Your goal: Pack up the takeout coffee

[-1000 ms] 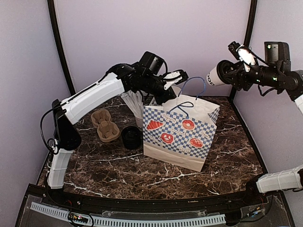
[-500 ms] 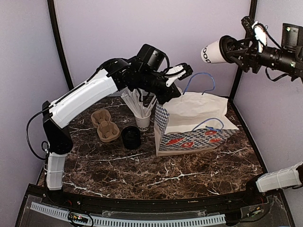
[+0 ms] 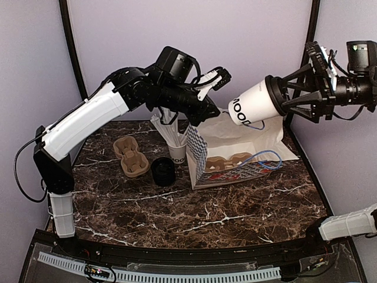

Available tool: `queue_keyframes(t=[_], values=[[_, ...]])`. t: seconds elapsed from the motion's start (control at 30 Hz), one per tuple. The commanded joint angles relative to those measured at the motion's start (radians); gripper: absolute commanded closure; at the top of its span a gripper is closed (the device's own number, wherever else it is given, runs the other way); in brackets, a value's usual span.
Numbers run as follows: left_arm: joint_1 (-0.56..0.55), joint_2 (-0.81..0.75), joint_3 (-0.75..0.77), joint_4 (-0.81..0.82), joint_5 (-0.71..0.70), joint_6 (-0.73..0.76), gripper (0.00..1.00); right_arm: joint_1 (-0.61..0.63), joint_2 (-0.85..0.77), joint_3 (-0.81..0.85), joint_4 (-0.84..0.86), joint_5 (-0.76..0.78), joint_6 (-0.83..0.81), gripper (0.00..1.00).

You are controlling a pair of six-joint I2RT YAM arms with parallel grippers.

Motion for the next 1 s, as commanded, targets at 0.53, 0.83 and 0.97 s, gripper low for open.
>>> queue_keyframes(t=[0.53,0.83,0.97], values=[[-0.039,-0.037,-0.059,0.05,0.013,-0.088,1.0,0.064,-0.069,-0.22,-0.004,0.057,-0.04,0.35],[-0.08,-0.038,-0.067,0.068,-0.043,-0.122,1.0,0.111,-0.101,-0.357,0.04,0.199,-0.055,0.35],[-0.104,-0.037,-0.074,0.076,-0.119,-0.158,1.0,0.159,-0.131,-0.455,0.042,0.267,-0.065,0.35]])
